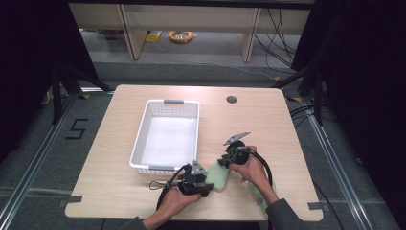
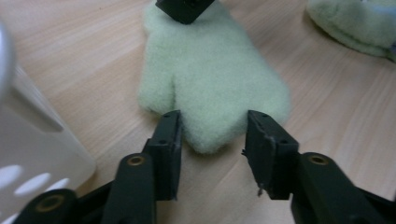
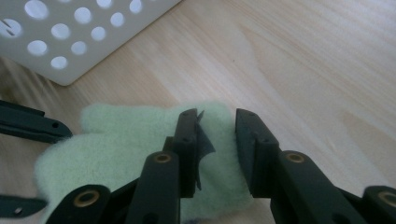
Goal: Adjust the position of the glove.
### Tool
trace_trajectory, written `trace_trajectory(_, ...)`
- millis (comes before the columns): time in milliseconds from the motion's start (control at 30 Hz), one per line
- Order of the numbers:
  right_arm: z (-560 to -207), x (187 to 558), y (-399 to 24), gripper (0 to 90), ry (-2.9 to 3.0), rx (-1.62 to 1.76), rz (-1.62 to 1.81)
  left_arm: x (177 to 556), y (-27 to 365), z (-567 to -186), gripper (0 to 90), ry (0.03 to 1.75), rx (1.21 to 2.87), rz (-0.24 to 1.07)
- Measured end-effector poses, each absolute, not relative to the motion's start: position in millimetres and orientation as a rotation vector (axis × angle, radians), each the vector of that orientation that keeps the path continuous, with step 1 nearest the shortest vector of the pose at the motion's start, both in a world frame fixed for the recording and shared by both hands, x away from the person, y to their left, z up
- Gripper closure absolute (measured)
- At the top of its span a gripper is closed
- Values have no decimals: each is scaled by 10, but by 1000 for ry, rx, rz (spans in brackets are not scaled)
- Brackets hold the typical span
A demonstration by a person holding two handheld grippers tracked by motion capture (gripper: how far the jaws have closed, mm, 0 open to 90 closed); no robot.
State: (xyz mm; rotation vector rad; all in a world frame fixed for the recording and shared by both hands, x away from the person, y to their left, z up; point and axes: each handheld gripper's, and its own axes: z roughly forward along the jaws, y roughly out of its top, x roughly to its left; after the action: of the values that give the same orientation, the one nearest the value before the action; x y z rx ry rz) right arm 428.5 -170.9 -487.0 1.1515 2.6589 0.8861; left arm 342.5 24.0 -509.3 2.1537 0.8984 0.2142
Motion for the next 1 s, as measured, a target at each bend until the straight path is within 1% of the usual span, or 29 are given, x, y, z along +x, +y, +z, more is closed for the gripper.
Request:
trace_trajectory(133, -4916, 4308, -1766, 776, 2661, 1164, 949, 3432, 254, -5096, 730, 879, 2155, 231)
trace_trajectory(167, -4897, 4278, -1762, 796, 2662, 1244, 935, 3433, 260, -5093, 759, 872, 2156, 230)
trace_trajectory(200, -4920, 4293, -1777, 825, 2636, 1221, 957, 3425, 263, -5089, 785, 876, 2153, 234)
trace_trajectory(267, -4883, 4278, -1805, 855, 2656, 1215, 966, 3418, 267, -5081, 806, 865, 2157, 233)
trace_trajectory(367, -4869, 4266, -1833, 862, 2649, 1193, 1018, 3415, 275, -5083, 817, 863, 2149, 207)
trace_trajectory(400, -4871, 4252, -1832, 863, 2627, 1235, 1037, 3404, 269, -5088, 819, 874, 2143, 209)
trace_trajectory(467, -4852, 4245, -1861, 863, 2646, 1172, 1056, 3392, 282, -5066, 823, 848, 2149, 214)
trace_trajectory(600, -4786, 4173, -1889, 864, 2645, 1187, 1097, 3371, 318, -5005, 828, 824, 2145, 214)
trace_trajectory(667, -4753, 4115, -1896, 864, 2610, 1186, 1163, 3360, 349, -4970, 830, 812, 2148, 211)
trace_trajectory(867, -4607, 3916, -1941, 864, 2597, 1212, 1211, 3330, 454, -4909, 831, 807, 2130, 205)
trace_trajectory(967, -4612, 3834, -1965, 864, 2597, 1189, 1227, 3303, 511, -4886, 831, 779, 2127, 196)
trace_trajectory(1000, -4621, 3781, -1955, 864, 2616, 1239, 1254, 3298, 531, -4881, 831, 777, 2138, 204)
